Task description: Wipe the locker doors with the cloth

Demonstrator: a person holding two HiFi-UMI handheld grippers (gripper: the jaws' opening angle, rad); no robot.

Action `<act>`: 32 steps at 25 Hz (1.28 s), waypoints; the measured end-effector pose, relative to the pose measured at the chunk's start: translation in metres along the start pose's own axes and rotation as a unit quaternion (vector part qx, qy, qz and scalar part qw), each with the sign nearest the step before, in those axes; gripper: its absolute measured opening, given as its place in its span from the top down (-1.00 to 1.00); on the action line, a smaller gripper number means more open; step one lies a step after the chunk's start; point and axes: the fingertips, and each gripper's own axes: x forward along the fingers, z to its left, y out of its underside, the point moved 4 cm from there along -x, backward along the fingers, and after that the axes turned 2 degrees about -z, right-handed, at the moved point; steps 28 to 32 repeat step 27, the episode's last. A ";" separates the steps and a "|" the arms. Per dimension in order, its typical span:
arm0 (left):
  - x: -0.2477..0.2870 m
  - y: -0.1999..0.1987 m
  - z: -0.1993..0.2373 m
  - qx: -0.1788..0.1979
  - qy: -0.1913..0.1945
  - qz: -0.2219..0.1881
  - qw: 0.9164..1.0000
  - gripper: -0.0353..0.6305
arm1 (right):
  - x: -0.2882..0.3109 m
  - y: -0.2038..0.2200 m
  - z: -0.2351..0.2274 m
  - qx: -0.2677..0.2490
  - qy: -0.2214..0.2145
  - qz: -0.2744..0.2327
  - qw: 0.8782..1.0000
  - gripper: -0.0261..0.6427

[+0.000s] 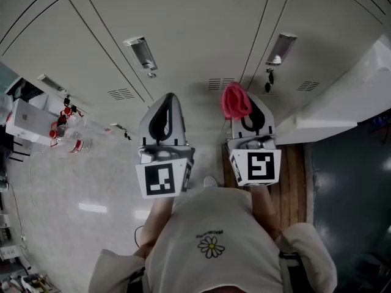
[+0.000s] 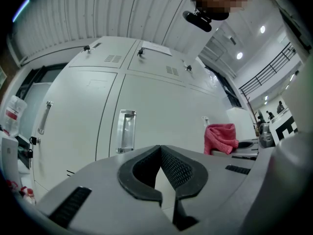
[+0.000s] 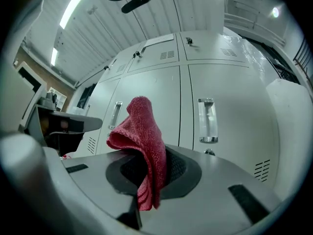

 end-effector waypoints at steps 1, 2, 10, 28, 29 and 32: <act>0.000 0.001 -0.001 0.002 -0.001 0.001 1.000 0.84 | -0.001 0.001 0.001 0.001 -0.002 -0.002 1.000 0.80; 0.000 0.003 -0.002 0.005 -0.002 0.004 1.000 0.84 | -0.002 0.002 0.002 0.003 -0.002 -0.003 1.000 0.80; -0.001 0.006 -0.002 0.006 -0.020 0.003 1.000 0.84 | -0.007 0.005 -0.001 -0.013 -0.008 -0.003 1.000 0.80; 0.001 0.009 -0.010 0.010 -0.015 0.019 1.000 0.84 | -0.005 0.013 0.019 -0.015 -0.047 0.024 0.998 0.80; 0.001 0.009 -0.010 0.010 -0.015 0.019 1.000 0.84 | -0.005 0.013 0.019 -0.015 -0.047 0.024 0.998 0.80; 0.001 0.009 -0.010 0.010 -0.015 0.019 1.000 0.84 | -0.005 0.013 0.019 -0.015 -0.047 0.024 0.998 0.80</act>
